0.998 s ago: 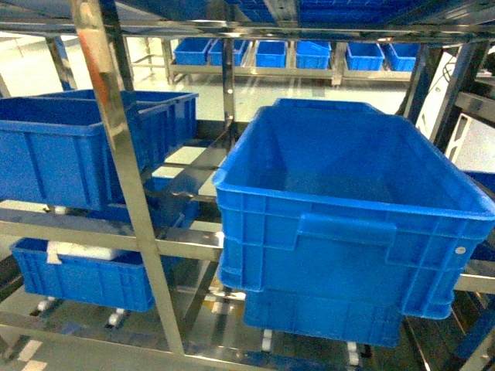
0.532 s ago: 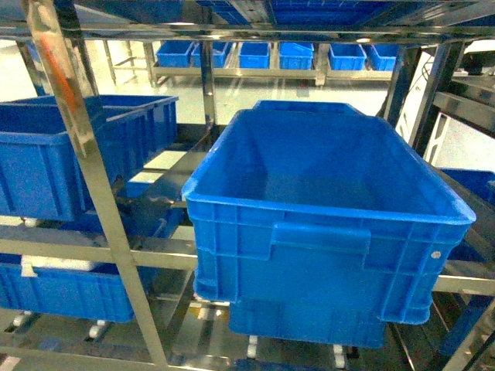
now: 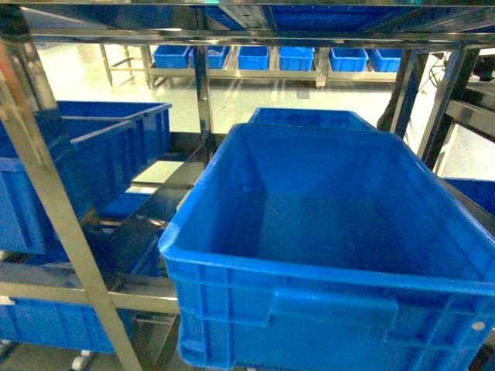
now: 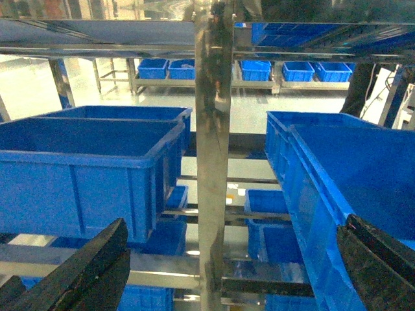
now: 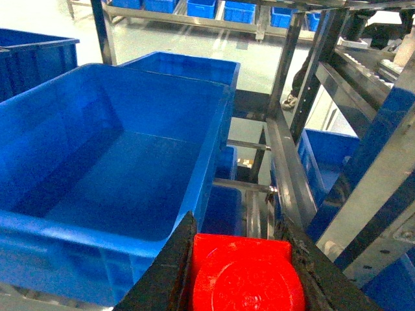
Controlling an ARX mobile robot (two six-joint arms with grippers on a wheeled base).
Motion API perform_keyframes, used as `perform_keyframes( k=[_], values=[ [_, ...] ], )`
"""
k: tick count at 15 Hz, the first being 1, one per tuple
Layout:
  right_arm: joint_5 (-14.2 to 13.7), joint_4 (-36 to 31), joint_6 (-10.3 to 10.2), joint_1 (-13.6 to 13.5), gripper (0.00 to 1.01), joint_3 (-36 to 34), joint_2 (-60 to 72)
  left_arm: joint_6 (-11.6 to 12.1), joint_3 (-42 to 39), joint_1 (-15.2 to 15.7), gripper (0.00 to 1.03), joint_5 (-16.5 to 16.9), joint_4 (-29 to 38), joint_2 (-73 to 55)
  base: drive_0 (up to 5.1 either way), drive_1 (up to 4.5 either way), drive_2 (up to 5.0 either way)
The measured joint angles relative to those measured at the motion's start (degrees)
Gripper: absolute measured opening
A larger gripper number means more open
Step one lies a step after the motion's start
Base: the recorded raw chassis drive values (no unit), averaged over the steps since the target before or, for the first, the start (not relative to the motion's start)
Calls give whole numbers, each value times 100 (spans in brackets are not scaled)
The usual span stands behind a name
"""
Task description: Pick red block from blue box to shelf
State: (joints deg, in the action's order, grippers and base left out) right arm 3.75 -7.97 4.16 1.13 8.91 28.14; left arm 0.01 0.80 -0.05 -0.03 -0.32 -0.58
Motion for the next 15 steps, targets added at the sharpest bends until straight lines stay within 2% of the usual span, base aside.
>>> perform_keyframes(
  k=[15],
  values=[
    [0, 20, 0, 0, 29, -4, 24, 0, 0, 0, 98, 0, -20, 0, -2, 10, -15]
  ],
)
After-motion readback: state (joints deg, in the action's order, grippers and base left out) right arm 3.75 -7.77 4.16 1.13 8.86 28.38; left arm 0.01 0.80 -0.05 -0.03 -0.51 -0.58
